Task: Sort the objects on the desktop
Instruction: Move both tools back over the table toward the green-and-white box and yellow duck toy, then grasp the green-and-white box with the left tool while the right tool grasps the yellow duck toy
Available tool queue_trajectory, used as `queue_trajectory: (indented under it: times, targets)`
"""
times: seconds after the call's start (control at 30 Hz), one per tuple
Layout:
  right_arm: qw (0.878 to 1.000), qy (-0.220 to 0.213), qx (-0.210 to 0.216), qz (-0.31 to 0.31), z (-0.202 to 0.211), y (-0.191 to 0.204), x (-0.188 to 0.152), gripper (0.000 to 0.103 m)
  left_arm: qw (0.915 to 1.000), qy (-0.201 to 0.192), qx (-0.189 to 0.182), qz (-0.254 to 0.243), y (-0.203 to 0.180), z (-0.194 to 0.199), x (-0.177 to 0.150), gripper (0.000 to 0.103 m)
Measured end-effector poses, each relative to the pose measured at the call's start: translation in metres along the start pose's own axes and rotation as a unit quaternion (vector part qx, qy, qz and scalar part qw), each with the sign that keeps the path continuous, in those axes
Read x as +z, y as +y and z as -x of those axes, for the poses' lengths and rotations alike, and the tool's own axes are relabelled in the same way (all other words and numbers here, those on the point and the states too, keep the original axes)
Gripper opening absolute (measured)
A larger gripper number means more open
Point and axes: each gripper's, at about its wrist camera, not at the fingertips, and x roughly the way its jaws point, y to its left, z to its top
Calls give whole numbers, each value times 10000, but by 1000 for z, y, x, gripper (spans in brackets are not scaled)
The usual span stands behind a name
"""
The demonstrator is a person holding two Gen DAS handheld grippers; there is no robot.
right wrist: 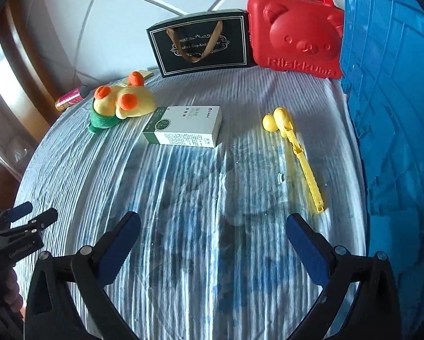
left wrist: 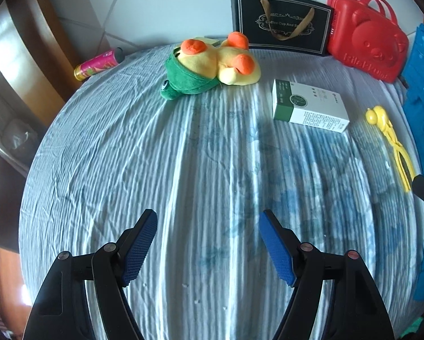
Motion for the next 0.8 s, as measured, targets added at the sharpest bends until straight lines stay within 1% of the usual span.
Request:
queue_trajectory:
  times: [0.1,0.2,0.27,0.3,0.33,0.37,0.4,0.43,0.53,0.63,0.73,0.8]
  targets:
    - [9999,69,-69,-26,-23,-2,18,103,9999,113,-26,-108,-11,-24,19,75]
    - [9998,126,-112,-61,-46,-1,40,103,9996,128,-97,-242,-20,-43,39,73]
    - [9998,141,-159,-16,-63,-2,58,92,9995,133,-123,-275,-27,-57,54,65]
    - [9997,142,-177,4,-71,-4,68,79,9993,160,-172,-280,-30,-65,61,62]
    - [9997,145,-199,16,-81,-8,79,70,9991,192,-226,-302,-33,-73,69,58]
    - [9996,153,-228,16,-90,-12,89,69,9988,213,-251,-350,-38,-81,75,56]
    - [9995,159,-261,4,-100,-17,99,69,9986,234,-273,-399,-42,-88,81,50]
    - [9994,158,-294,-16,-109,-23,110,69,9982,255,-296,-448,-47,-96,87,48]
    - [9995,94,-308,-39,-135,-34,140,69,9973,350,-369,-529,-58,-116,100,48]
    - [9991,164,-377,101,-164,-33,161,69,9967,386,-429,-565,-65,-129,107,48]
    - [9980,362,-442,276,-191,-30,170,69,9969,416,-387,-546,-66,-139,113,48]
    - [9980,507,-282,269,-199,-31,169,69,9973,438,-358,-469,-63,-143,117,48]
